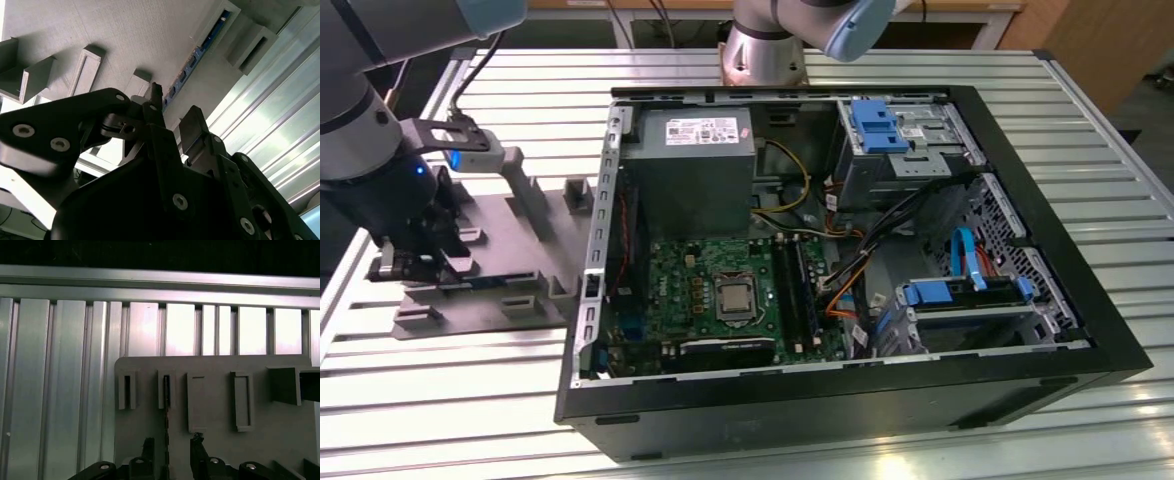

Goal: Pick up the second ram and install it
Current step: 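Pick up the second ram and move it above second insertion slot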

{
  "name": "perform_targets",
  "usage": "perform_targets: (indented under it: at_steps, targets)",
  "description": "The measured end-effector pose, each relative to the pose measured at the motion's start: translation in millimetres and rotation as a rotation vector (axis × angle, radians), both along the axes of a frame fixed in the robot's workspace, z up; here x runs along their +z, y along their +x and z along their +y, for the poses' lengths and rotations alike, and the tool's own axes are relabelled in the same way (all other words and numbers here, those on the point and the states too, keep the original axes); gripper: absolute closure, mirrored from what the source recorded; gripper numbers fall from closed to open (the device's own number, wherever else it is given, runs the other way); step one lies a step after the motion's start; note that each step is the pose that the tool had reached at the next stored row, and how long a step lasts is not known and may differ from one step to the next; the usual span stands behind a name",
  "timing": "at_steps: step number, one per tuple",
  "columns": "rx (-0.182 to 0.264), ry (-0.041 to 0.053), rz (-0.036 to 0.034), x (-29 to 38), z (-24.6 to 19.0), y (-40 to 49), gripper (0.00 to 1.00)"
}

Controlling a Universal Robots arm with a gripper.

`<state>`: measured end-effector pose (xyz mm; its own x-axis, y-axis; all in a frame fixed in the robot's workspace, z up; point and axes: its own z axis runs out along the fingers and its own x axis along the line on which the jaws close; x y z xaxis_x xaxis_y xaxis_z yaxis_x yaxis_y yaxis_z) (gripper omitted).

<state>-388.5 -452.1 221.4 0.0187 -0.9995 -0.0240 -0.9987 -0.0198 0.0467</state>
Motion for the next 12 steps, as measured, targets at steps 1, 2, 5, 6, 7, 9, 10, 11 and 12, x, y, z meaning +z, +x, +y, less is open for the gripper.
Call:
perform_targets:
  at_steps: [1, 2, 5, 6, 7, 9, 10, 11, 12]
  targets:
    - [0.000, 0.0000, 0.0000, -0.1, 0.0, 0.0, 0.58]
    - [0.001, 0.0001, -0.0001, -0.6, -0.1, -0.1, 0.58]
    - [0.006, 0.0000, -0.0002, -3.2, -0.7, 0.0, 0.58]
    - [0.010, 0.0000, -0.0001, -4.3, -1.0, 0.0, 0.58]
    - [0.015, 0.0000, -0.0002, -5.2, -1.2, 0.0, 0.58]
    - [0.030, 0.0001, -0.0002, -7.0, -1.5, 0.0, 0.58]
    - [0.037, 0.0000, -0.0002, -7.9, -1.5, 0.0, 0.58]
    - [0.042, -0.0003, -0.0001, -8.8, -1.6, 0.0, 0.58]
    - [0.046, -0.0003, -0.0003, -9.8, -1.7, 0.0, 0.58]
